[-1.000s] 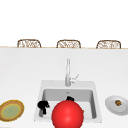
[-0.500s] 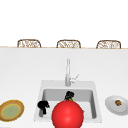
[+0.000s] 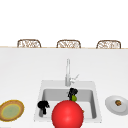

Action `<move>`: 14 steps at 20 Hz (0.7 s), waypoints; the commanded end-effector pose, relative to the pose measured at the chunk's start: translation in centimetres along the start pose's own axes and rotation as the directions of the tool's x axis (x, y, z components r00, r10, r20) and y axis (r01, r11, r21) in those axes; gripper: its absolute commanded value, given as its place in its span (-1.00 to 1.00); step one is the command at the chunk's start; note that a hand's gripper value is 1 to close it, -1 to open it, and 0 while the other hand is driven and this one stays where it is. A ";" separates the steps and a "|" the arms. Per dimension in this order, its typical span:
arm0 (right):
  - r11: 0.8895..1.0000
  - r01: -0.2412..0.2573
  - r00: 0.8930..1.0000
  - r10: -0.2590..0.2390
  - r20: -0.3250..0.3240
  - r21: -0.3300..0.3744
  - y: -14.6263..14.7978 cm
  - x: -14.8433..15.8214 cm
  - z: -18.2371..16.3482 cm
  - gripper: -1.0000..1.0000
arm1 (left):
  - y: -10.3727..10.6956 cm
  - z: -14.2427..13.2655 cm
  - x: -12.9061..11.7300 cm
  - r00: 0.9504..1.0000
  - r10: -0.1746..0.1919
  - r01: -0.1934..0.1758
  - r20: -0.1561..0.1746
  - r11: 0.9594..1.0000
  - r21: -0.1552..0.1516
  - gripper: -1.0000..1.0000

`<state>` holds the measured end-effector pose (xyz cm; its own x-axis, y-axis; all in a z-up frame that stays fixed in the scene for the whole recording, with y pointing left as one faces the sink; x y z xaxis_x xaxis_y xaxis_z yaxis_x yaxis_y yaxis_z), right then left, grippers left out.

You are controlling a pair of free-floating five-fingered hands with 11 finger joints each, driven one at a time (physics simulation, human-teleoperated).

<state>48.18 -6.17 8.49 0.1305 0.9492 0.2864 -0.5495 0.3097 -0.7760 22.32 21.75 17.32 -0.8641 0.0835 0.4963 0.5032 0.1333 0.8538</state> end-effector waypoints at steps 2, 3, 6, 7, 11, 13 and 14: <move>0.996 -0.087 0.995 0.085 -0.050 -0.029 -1.9 -1.9 1.9 1.00 | 0.0 0.0 0.0 1.000 0.000 0.000 0.000 1.000 0.000 0.00; 0.995 -0.094 0.994 0.092 -0.058 -0.027 -2.3 -2.1 2.2 1.00 | 0.0 0.0 0.0 1.000 0.000 0.000 0.000 1.000 0.000 0.00; 0.991 -0.132 0.988 0.130 -0.082 -0.027 -3.3 -2.7 3.3 1.00 | 0.0 0.0 0.0 1.000 0.000 0.000 0.000 1.000 0.000 0.00; 0.989 -0.147 0.985 0.144 -0.091 -0.028 -3.6 -3.0 3.7 1.00 | 0.0 0.0 0.0 1.000 0.000 0.000 0.000 1.000 0.000 0.00; 0.979 -0.199 0.973 0.193 -0.128 -0.038 -5.1 -3.9 5.1 1.00 | 0.0 0.0 0.0 1.000 0.000 0.000 0.000 1.000 0.000 0.00; 0.975 -0.220 0.966 0.213 -0.145 -0.039 -5.9 -4.3 5.9 1.00 | 0.0 0.0 0.0 1.000 0.000 0.000 0.000 1.000 0.000 0.00; 0.972 -0.231 0.963 0.222 -0.155 -0.038 -6.3 -4.4 6.3 1.00 | 0.0 0.0 0.0 1.000 0.000 0.000 0.000 1.000 0.000 0.00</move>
<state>46.15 -11.88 14.26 0.1326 0.9872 0.0888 -0.5450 0.1475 -0.8253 22.32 21.75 17.32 -0.8641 0.0835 0.4963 0.5032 0.1333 0.8538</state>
